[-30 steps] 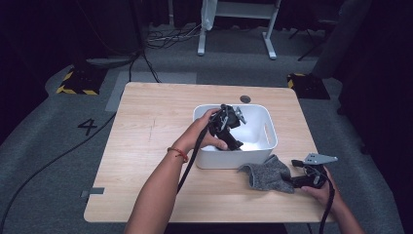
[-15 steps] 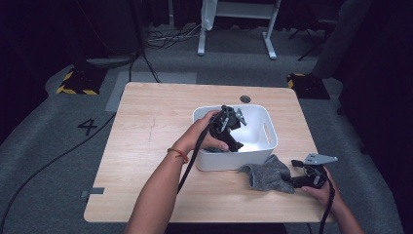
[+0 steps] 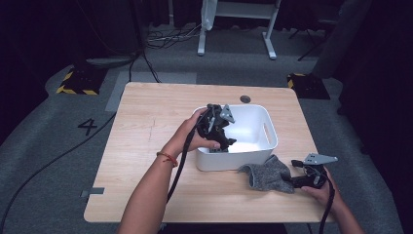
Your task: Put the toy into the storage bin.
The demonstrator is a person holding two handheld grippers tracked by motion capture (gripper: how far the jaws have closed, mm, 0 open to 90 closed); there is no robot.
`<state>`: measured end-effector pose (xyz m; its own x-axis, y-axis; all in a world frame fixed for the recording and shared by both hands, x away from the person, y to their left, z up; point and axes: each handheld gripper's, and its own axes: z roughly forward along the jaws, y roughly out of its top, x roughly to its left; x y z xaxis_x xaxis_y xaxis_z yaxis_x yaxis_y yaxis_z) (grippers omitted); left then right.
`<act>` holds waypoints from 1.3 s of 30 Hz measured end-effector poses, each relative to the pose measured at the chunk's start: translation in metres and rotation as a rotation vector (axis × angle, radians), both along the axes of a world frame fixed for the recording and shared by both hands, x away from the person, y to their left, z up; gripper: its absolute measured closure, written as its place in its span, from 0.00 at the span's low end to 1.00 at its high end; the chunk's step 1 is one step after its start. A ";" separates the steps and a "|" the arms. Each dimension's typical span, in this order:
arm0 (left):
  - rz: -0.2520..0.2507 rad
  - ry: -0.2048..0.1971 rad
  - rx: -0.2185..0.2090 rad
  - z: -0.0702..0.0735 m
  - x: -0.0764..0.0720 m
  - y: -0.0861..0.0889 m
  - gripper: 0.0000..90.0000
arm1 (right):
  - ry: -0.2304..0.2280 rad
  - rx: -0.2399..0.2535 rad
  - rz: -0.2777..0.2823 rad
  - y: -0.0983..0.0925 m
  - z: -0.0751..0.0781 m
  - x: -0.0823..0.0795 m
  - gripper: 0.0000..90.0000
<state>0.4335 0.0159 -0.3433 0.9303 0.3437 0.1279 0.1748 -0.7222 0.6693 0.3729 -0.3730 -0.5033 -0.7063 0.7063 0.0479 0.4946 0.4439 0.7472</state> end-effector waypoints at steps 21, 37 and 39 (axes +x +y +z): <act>0.115 -0.094 -0.081 0.016 -0.029 0.061 0.18 | -0.001 0.000 -0.002 0.000 0.000 0.000 0.21; 0.206 -0.129 -0.115 0.011 -0.047 0.114 0.18 | 0.000 0.000 -0.001 0.000 0.000 0.000 0.21; 0.212 -0.128 -0.113 0.008 -0.048 0.119 0.18 | 0.001 0.000 0.000 0.000 0.000 0.000 0.21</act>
<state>0.3858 0.1353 -0.3351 0.8146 0.5481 0.1899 0.2227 -0.5979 0.7700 0.3730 -0.3731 -0.5033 -0.7061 0.7065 0.0481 0.4952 0.4441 0.7467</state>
